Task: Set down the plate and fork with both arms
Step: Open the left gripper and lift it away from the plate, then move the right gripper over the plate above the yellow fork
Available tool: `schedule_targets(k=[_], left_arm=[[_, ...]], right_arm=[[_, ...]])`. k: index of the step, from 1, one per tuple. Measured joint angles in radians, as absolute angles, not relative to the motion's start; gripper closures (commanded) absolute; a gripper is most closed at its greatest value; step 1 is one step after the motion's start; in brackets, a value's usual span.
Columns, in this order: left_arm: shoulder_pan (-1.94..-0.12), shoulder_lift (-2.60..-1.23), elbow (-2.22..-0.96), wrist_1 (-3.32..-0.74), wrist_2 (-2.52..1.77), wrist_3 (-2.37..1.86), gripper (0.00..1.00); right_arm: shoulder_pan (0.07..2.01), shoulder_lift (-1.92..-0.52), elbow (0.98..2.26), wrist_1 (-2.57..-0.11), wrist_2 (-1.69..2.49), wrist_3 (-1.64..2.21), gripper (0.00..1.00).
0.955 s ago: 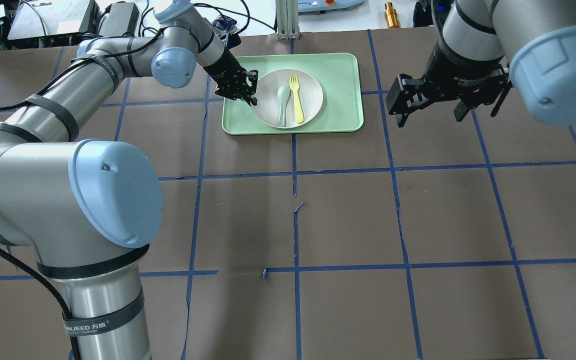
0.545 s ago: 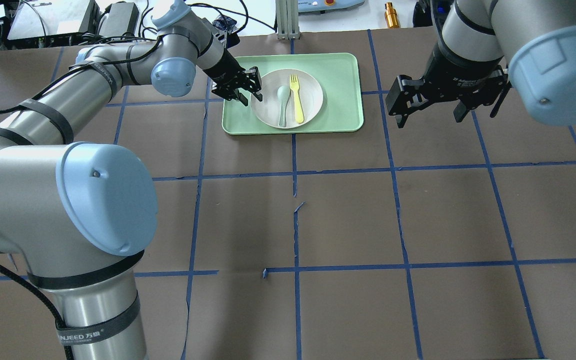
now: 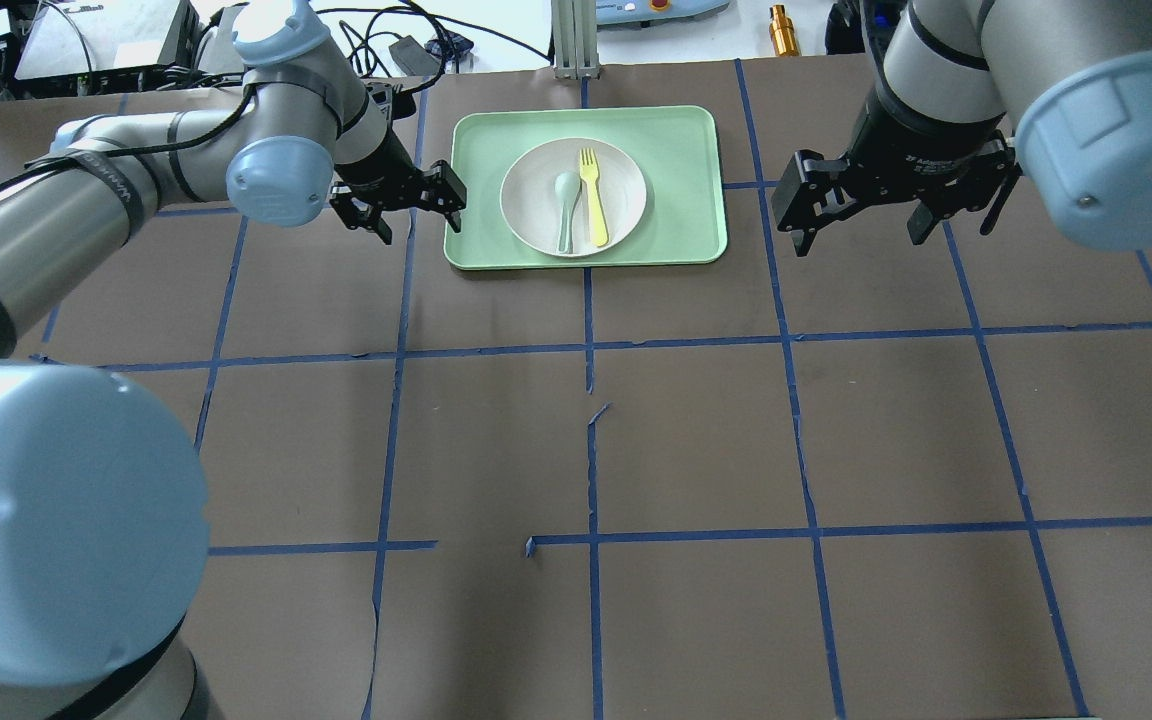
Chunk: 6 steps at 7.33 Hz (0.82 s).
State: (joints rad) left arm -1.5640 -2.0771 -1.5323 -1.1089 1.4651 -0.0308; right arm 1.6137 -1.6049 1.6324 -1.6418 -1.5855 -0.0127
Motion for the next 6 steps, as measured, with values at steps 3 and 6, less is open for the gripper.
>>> schedule_targets(k=[3,6], left_arm=[[-1.568,-1.785,-1.722,-1.177,1.550,-0.036,0.00],[-1.575,-1.580,-1.695,-1.437,1.554,-0.035,0.00]], right_arm=[[1.614,-1.605,1.634,-1.641,-1.586,-0.012,0.00],[1.614,-1.606,1.633,-1.642,-1.599,-0.011,0.00]])
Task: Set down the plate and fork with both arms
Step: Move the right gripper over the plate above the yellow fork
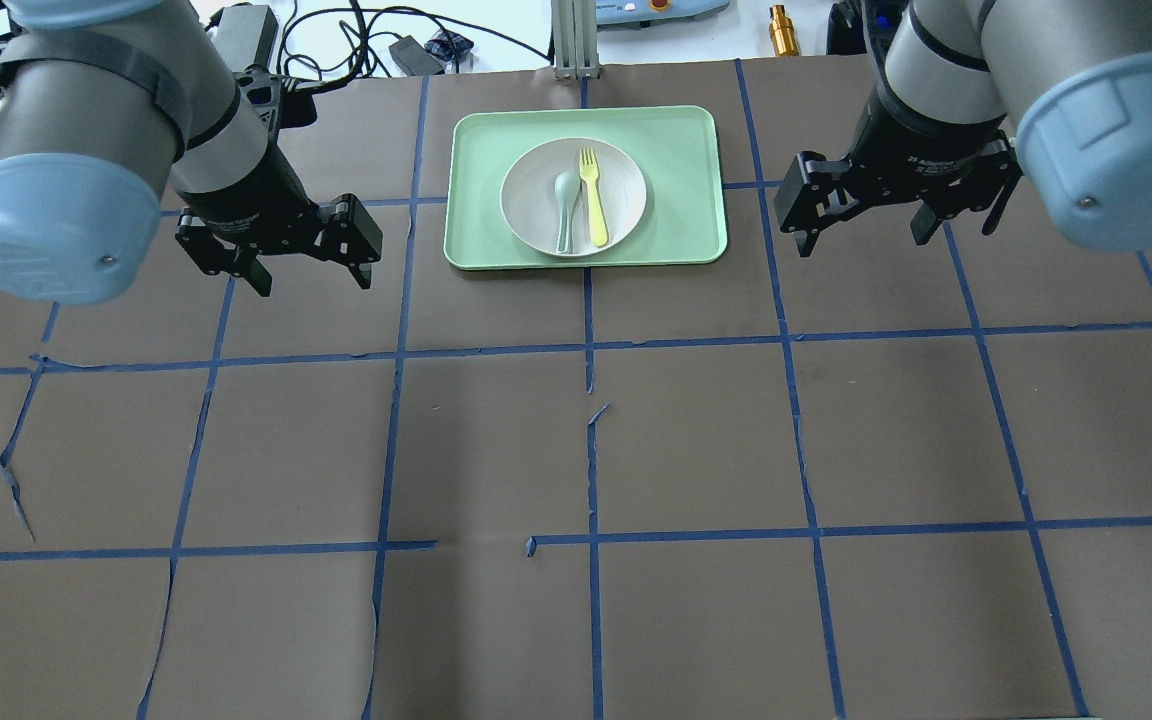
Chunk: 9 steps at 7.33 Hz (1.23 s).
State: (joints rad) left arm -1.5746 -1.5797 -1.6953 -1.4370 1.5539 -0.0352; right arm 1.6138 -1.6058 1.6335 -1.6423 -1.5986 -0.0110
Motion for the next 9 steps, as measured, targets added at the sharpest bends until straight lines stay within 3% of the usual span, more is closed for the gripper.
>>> schedule_targets(k=[4,9], left_arm=[[-1.585,-1.502,-1.675,-1.488,1.552,-0.034,0.00],[-1.605,-1.524,-1.682,-1.488,1.549,-0.041,0.00]], right_arm=[[1.629,-1.568,1.623,-1.714,-1.635,-0.010,0.00],[1.752,-1.114,1.281,-1.803,-1.617,0.110,0.00]])
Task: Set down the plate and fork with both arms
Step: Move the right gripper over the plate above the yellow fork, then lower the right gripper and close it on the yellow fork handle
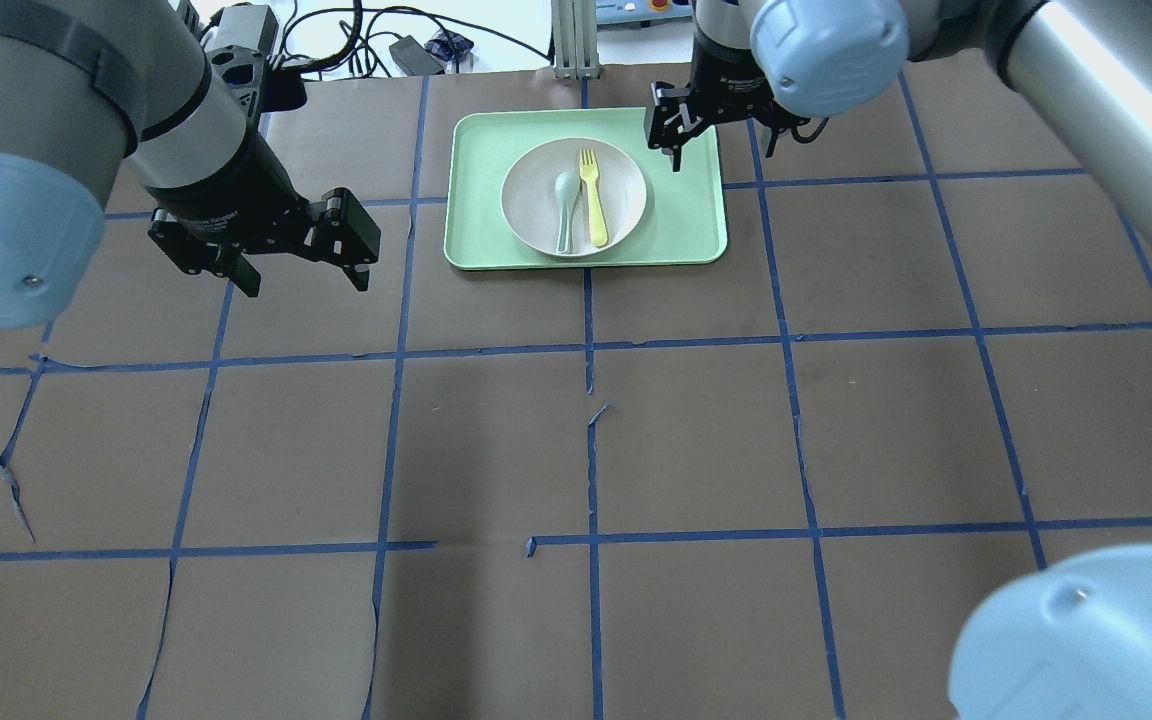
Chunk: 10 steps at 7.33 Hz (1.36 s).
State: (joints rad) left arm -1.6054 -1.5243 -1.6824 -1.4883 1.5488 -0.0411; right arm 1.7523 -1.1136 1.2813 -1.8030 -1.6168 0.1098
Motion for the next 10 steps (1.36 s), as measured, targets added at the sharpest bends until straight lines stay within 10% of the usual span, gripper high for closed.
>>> schedule_targets(k=[6,10], left_arm=[[-1.606,-1.528,-1.715,-1.482,1.545,-0.043,0.00],[-1.606,-1.531,-1.721,-1.482,1.549,-0.043,0.00]], right_arm=[[1.842,-0.789,1.070,-1.947,-1.602,0.285,0.07],[1.851,-0.752,1.077,-1.970,-1.574,0.245,0.44]])
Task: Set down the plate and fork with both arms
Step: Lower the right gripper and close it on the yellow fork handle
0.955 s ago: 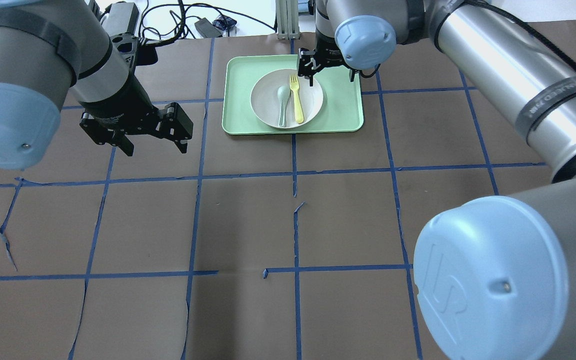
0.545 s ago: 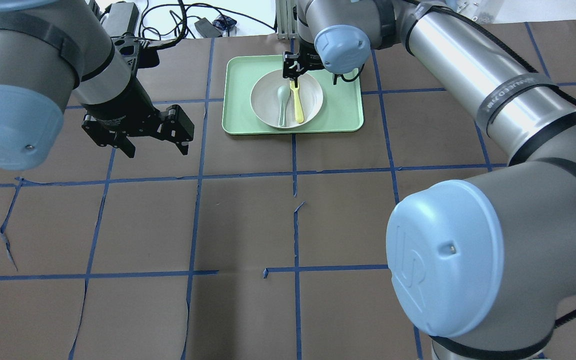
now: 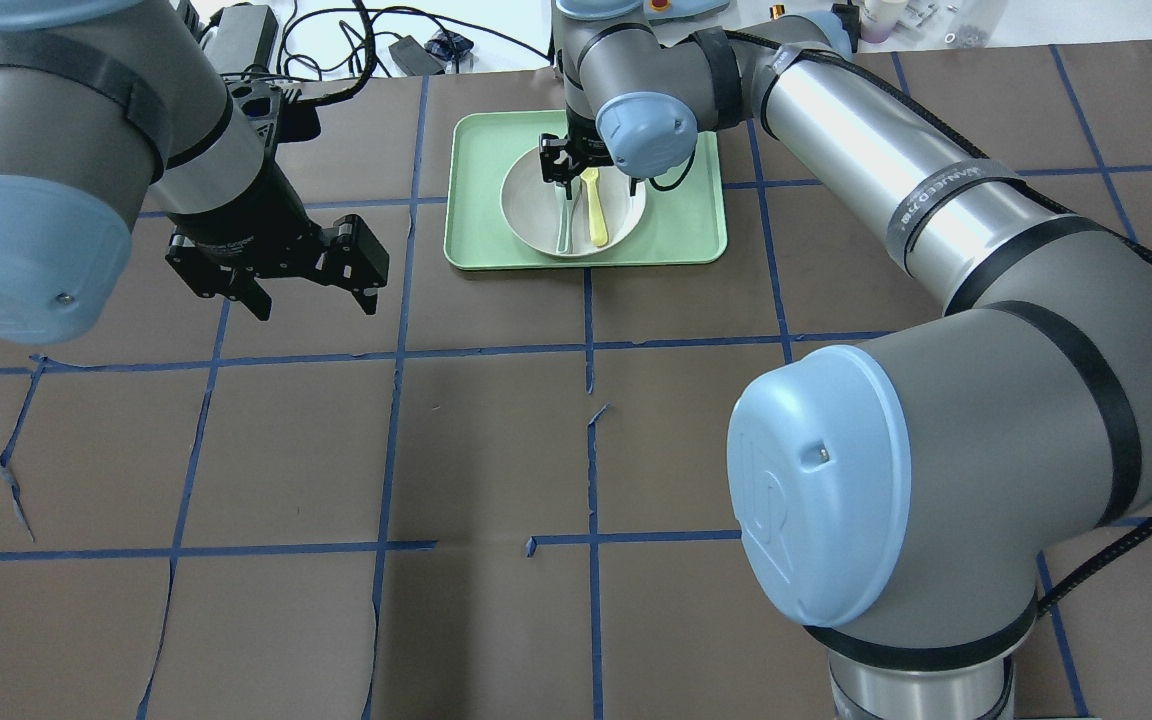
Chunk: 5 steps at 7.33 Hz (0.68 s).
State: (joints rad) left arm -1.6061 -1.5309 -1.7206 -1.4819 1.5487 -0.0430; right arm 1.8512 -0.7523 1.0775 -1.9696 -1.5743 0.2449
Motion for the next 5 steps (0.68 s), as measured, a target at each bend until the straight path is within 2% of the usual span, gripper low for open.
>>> schedule_targets(k=[5], left_arm=[[-1.606,-1.535,-1.724,-1.481,1.548,-0.044,0.00]], right_arm=[[1.852,-0.731,1.095,-2.011,-1.571,0.235,0.45]])
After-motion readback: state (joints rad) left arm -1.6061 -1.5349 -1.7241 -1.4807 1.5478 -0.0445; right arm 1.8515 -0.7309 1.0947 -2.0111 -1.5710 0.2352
